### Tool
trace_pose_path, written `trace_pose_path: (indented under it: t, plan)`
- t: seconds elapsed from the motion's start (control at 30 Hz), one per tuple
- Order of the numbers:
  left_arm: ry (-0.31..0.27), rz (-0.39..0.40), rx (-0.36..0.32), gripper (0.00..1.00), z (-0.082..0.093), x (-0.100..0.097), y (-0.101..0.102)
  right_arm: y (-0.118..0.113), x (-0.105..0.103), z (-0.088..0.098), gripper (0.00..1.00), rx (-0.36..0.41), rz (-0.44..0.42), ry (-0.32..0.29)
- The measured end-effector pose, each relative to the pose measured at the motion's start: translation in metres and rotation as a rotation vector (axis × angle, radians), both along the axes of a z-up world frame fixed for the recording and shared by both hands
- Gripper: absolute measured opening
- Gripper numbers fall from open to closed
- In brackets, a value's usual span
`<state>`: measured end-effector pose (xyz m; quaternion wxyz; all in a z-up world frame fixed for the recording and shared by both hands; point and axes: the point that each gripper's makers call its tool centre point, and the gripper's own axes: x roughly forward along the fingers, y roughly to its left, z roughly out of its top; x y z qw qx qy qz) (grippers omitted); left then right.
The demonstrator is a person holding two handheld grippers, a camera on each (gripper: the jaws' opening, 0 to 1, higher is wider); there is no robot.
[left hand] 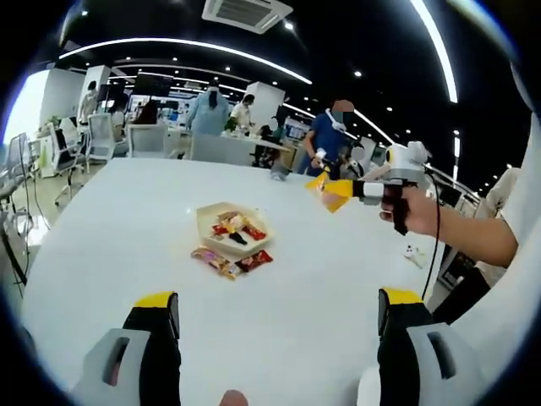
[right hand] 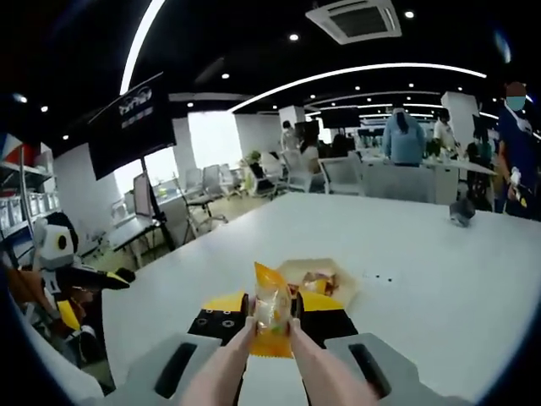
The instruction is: Place the target food into the container with the food tongs after gripping and lifting it, then release it inside without dropping or visibly crushing the food.
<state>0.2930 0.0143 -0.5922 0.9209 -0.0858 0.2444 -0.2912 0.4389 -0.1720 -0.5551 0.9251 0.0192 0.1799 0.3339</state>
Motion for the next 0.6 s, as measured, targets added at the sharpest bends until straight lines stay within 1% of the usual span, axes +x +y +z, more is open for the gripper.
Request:
trace_pose_path:
  t: [0.07,0.37,0.47,0.5,0.53,0.6]
  plan:
    - [0.003,0.011,0.000,0.98,-0.001,0.001,0.003,0.003,0.004,-0.001,0.21,-0.014,0.007,-0.002]
    - [0.014,0.019,-0.002,0.98,-0.005,0.003,0.006,0.011,0.020,-0.007,0.21,-0.023,0.020,0.010]
    - [0.009,0.032,-0.007,0.98,-0.003,0.006,0.007,0.017,0.029,-0.009,0.21,-0.042,0.034,0.009]
    - [0.007,0.034,-0.010,0.98,-0.002,0.007,0.008,0.020,0.032,-0.011,0.22,-0.043,0.040,0.013]
    - [0.008,0.037,-0.002,0.98,-0.004,0.008,0.010,0.028,0.040,-0.014,0.22,-0.043,0.049,0.022]
    - [0.008,0.042,-0.004,0.98,-0.004,0.009,0.012,0.033,0.045,-0.017,0.22,-0.035,0.049,0.035]
